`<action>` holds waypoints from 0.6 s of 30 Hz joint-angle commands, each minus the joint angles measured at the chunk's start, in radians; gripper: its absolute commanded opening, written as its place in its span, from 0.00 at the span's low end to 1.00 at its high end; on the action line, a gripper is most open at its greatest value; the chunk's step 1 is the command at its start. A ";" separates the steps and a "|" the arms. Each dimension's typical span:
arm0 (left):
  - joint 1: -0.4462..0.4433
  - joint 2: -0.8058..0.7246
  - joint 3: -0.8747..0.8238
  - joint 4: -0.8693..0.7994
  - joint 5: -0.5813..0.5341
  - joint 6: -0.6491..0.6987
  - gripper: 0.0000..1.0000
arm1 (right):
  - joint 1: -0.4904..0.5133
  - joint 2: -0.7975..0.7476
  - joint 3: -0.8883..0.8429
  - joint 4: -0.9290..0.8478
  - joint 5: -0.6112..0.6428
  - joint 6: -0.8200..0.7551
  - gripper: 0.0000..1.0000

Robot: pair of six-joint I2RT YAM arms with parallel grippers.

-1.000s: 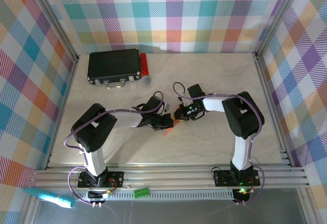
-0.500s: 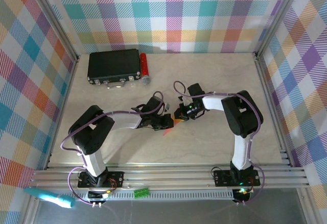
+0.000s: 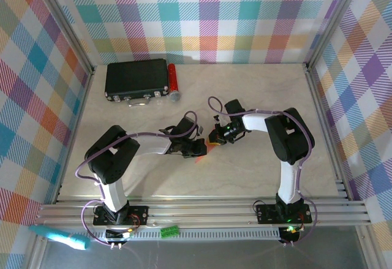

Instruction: Fold a paper plane with a square sheet of paper (pick it up from the middle)

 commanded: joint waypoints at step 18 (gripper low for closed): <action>-0.006 -0.019 -0.018 -0.234 0.013 0.153 0.00 | -0.008 0.118 -0.009 -0.119 0.210 0.003 0.05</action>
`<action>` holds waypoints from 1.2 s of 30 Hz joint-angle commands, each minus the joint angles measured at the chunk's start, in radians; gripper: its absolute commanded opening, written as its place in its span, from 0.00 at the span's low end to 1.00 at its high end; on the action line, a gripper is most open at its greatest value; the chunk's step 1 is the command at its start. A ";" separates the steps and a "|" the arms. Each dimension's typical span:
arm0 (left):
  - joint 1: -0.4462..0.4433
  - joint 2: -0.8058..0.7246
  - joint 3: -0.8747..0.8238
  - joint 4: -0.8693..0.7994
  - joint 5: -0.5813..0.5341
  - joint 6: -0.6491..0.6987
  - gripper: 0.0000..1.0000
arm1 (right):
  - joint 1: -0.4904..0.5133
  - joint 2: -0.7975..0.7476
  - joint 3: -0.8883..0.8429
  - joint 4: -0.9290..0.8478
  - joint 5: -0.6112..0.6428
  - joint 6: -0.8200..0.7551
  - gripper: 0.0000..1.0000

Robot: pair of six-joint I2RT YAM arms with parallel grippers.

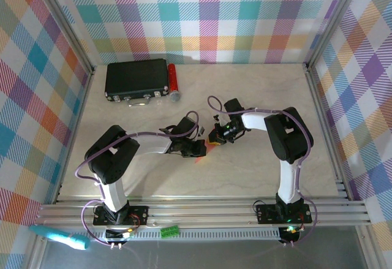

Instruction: Fold a paper plane with a square sheet of paper (pick it up from the middle)

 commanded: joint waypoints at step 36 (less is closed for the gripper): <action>-0.007 -0.094 0.031 -0.295 -0.036 0.103 0.27 | -0.007 0.107 -0.040 -0.074 0.215 0.005 0.06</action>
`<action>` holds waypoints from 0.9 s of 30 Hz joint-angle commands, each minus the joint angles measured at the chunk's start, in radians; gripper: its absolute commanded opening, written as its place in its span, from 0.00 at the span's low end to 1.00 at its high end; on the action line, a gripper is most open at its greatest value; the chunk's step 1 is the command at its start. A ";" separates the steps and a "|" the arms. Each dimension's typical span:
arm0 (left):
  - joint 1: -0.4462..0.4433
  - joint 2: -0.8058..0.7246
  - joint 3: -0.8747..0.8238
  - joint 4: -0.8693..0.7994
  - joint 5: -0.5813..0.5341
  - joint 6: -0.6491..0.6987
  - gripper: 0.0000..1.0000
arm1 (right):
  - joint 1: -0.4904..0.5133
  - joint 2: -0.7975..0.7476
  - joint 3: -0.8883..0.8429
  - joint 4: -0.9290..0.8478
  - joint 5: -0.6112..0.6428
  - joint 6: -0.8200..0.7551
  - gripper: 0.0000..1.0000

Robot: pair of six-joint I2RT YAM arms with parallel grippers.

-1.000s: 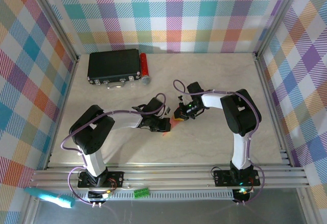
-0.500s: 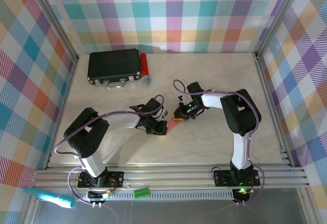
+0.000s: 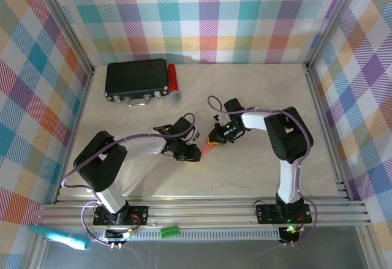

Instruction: Fold a paper plane with a square sheet of paper (pick it up from the middle)

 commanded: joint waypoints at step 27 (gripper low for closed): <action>-0.009 0.096 0.012 -0.053 -0.004 0.014 0.13 | -0.006 -0.034 0.004 -0.043 0.070 0.044 0.12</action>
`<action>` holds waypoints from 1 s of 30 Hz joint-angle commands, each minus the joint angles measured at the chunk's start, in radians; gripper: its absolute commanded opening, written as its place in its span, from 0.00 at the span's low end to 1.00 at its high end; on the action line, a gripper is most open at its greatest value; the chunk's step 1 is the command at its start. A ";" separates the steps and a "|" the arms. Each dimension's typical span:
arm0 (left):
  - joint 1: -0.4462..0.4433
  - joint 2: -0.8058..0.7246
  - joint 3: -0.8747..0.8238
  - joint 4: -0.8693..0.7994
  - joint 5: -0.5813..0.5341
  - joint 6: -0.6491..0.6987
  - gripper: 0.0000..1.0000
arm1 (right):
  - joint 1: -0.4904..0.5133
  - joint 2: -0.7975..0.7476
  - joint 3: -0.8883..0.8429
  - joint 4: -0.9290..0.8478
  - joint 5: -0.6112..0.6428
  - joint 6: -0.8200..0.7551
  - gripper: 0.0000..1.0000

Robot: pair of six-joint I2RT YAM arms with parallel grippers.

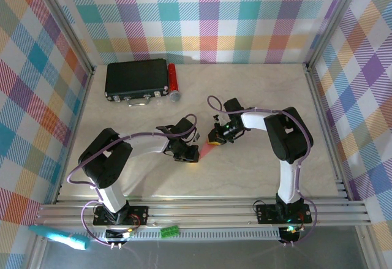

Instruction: Fold a paper plane with a square sheet of paper (pick it up from the middle)

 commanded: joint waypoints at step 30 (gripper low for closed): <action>-0.009 0.014 -0.022 -0.002 0.020 -0.019 0.12 | 0.078 -0.015 -0.065 0.011 0.086 0.056 0.08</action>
